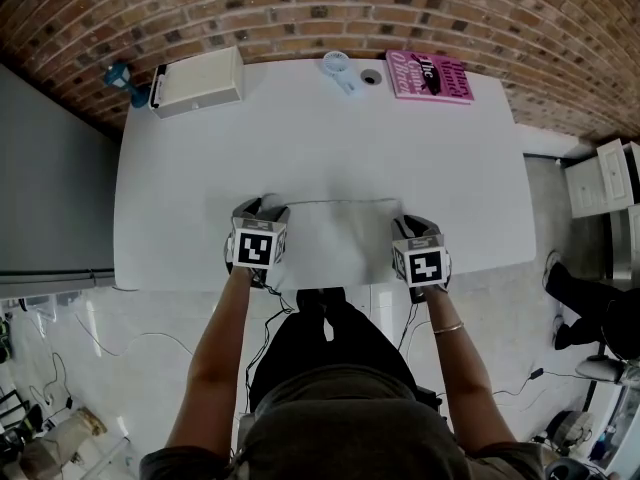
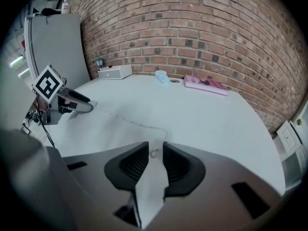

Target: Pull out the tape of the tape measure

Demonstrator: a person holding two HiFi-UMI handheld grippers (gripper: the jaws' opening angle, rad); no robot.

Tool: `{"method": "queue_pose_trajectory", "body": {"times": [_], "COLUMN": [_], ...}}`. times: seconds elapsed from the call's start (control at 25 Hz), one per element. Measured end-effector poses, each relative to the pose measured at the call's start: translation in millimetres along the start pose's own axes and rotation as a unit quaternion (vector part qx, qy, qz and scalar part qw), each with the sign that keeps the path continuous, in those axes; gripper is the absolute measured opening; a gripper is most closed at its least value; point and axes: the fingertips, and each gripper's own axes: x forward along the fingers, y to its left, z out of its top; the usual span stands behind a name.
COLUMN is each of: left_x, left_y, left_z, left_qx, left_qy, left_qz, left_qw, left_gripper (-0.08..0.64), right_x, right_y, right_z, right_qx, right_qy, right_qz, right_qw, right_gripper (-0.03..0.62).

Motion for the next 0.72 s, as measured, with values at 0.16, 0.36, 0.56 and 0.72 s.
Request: {"method": "queue_pose_trajectory", "body": {"times": [0.16, 0.36, 0.56, 0.72], "left_x": [-4.4, -17.3, -32.5, -44.6], "left_y": [-1.5, 2.4, 5.5, 8.0], "left_z": [3.5, 18.3, 31.9, 39.8], "left_qx": [-0.001, -0.013, -0.022, -0.018], "left_qy": [-0.014, -0.048, -0.081, -0.101], "left_qz": [0.003, 0.012, 0.019, 0.029], "left_qw": [0.9999, 0.9987, 0.9963, 0.9943], "left_gripper": [0.256, 0.256, 0.255, 0.253], "right_x": [-7.7, -16.1, -29.5, -40.9], "right_y": [4.4, 5.9, 14.8, 21.0], "right_z": [9.9, 24.7, 47.8, 64.6], "right_qx": [0.025, 0.037, 0.044, 0.057], "right_qy": [-0.026, -0.053, -0.092, -0.132], "right_qz": [0.01, 0.01, 0.019, 0.027], "right_qw": [0.999, 0.998, 0.995, 0.989], "right_gripper": [0.097, 0.089, 0.081, 0.06]}}
